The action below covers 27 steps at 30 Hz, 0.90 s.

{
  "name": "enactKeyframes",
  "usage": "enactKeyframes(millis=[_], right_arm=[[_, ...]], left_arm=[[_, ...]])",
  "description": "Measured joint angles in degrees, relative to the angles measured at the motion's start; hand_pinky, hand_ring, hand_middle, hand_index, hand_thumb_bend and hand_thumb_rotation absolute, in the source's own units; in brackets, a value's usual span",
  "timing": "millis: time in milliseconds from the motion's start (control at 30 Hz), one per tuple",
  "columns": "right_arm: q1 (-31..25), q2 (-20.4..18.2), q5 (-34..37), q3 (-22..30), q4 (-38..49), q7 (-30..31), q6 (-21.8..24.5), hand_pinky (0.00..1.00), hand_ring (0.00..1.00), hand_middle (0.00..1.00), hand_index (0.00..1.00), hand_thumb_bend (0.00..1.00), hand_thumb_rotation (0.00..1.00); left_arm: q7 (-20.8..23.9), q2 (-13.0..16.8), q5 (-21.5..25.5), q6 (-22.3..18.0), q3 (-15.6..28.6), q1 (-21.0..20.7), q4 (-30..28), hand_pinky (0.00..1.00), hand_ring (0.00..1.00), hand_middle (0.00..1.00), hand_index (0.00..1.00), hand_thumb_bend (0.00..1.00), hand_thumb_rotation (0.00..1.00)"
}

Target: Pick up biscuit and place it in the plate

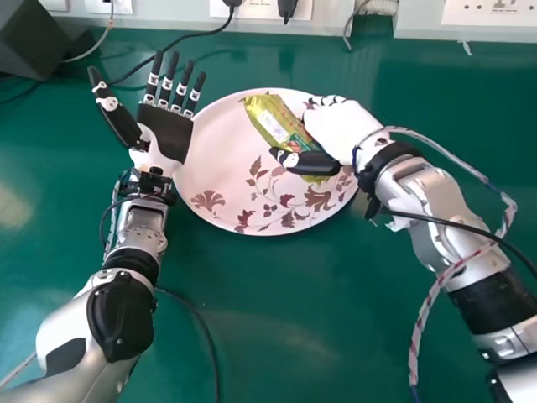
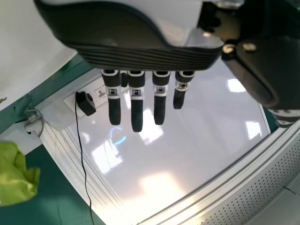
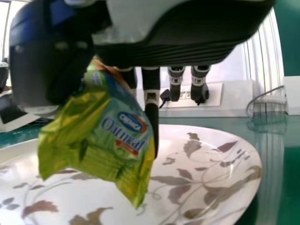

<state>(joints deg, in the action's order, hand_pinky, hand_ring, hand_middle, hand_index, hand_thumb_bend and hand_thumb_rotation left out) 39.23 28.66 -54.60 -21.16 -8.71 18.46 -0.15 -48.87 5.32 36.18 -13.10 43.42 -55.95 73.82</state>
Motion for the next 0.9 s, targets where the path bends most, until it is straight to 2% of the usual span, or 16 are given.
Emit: enactKeyframes(millis=[900], right_arm=[[2.64, -1.22, 0.33, -2.2, -7.92, -3.55, -0.58, 1.0, 1.0, 0.41, 0.49, 0.5, 0.0]], left_arm=[[0.0, -0.03, 0.01, -0.13, 0.05, -0.03, 0.02, 0.82, 0.79, 0.87, 0.97, 1.0, 0.51]])
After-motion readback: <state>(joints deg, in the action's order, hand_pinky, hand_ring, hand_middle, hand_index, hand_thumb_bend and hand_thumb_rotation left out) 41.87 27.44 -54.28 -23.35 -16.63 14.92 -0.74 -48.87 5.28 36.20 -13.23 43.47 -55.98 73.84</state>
